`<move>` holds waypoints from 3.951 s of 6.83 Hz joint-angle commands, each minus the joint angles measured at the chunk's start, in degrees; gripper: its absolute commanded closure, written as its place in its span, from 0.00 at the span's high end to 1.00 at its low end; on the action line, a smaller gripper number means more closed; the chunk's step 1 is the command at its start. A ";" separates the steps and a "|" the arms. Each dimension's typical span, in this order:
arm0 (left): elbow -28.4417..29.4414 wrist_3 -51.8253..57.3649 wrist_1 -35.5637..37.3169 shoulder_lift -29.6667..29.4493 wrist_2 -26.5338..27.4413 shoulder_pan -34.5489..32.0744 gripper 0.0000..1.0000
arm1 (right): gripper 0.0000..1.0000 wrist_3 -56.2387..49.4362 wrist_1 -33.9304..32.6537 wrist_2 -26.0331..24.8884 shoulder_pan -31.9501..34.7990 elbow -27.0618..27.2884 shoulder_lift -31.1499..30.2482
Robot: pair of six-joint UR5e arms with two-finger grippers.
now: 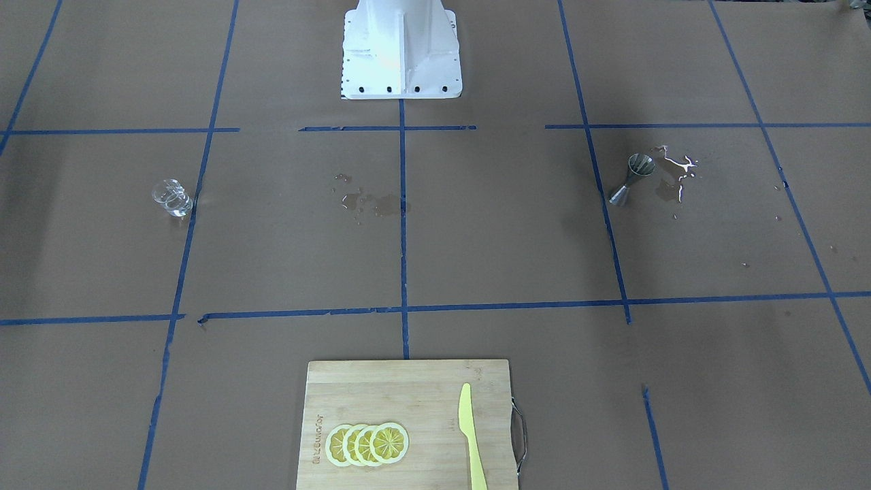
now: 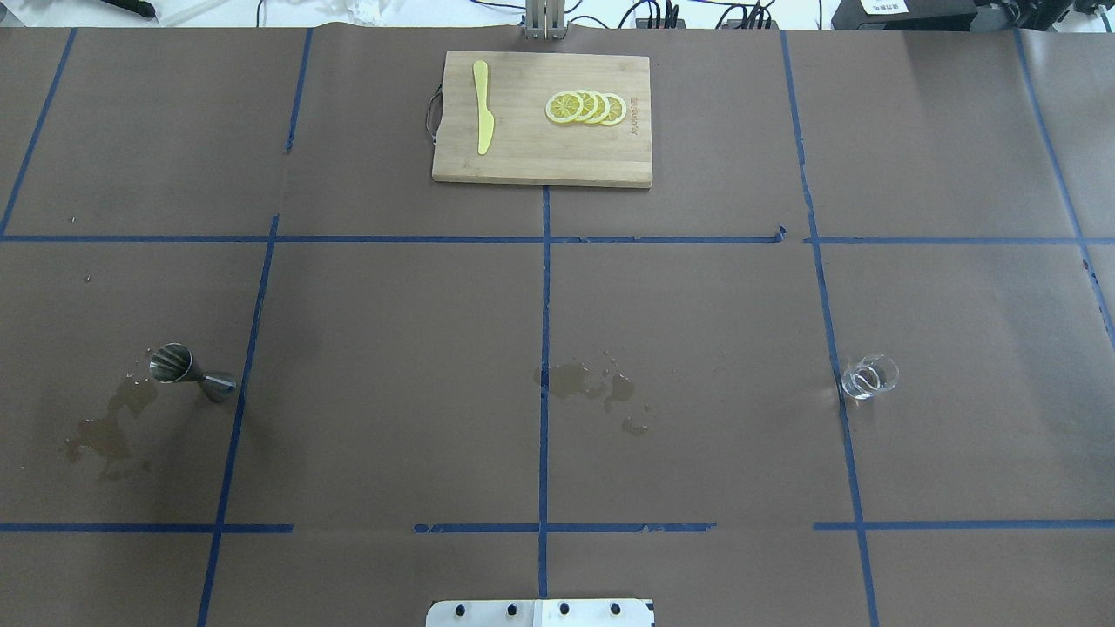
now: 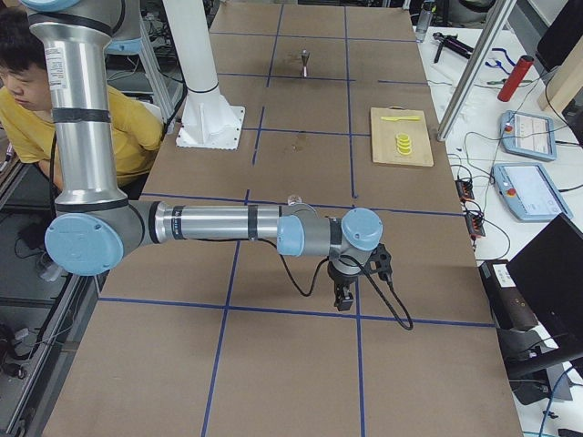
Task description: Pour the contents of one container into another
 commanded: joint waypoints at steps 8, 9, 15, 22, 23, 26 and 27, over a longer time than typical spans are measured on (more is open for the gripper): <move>-3.36 1.58 -8.77 -2.08 -4.08 0.43 1.00 | 1.00 0.20 0.04 -0.01 0.00 -0.25 0.11; -2.49 1.59 -11.95 -1.28 -4.95 0.52 1.00 | 1.00 0.20 0.04 -0.10 0.00 -0.34 0.02; -4.06 -14.09 -36.52 -1.10 -3.43 10.85 1.00 | 1.00 0.64 3.90 1.91 -0.17 1.76 0.81; -10.53 -55.15 -75.26 13.90 33.04 38.27 1.00 | 1.00 1.25 13.90 2.36 -0.17 1.15 -2.08; -11.53 -58.75 -75.26 15.32 43.01 45.80 1.00 | 1.00 1.43 14.54 3.06 -0.17 1.41 -3.13; -11.54 -69.33 -74.99 19.19 77.26 68.26 1.00 | 1.00 1.52 14.63 3.94 -0.17 1.59 -3.41; -11.54 -69.25 -74.91 19.29 85.31 72.72 1.00 | 1.00 1.43 14.63 4.03 -0.17 1.94 -3.84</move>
